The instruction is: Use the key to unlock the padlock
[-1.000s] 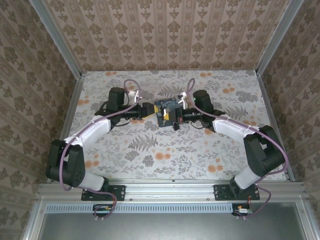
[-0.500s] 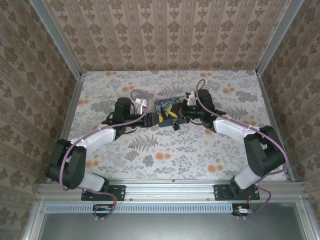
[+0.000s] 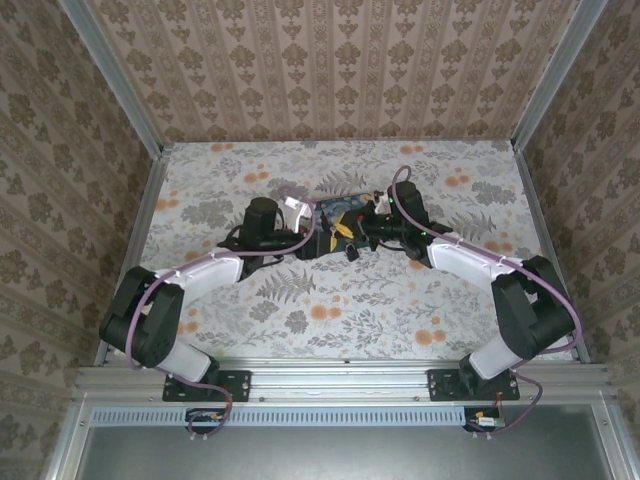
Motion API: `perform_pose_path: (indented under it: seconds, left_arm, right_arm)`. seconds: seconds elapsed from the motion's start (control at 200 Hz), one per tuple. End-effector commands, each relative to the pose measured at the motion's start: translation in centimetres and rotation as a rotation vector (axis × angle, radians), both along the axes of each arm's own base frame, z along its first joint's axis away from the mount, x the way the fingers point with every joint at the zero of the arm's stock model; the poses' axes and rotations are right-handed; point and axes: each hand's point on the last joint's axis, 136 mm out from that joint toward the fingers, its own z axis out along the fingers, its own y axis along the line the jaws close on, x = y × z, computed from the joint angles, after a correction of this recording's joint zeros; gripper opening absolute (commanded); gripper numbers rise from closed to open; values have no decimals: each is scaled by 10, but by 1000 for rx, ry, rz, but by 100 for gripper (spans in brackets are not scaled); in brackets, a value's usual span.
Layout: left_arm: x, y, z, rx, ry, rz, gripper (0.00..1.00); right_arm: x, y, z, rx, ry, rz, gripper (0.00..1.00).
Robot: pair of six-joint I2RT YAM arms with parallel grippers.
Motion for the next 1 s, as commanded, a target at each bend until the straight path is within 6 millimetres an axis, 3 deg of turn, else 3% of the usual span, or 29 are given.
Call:
perform_pose_path:
  seconds: [0.0, 0.235, 0.59, 0.905, 0.995]
  left_arm:
    - [13, -3, 5, 22, -92, 14, 50]
    - [17, -6, -1, 29, -99, 3, 52]
    - [6, -16, 13, -54, -149, -85, 44]
    - [-4, -16, 9, -67, -121, -129, 18]
    - [-6, -16, 8, -67, -112, -134, 3]
  right_arm:
    - [-2, 5, 23, 29, 4, -8, 0]
    - [-8, 9, 33, 38, 8, 5, 0]
    - [-7, 12, 31, 54, 32, -1, 0]
    - [0, 2, 21, 30, 41, -52, 0]
    - [2, -2, 17, 22, 46, -68, 0]
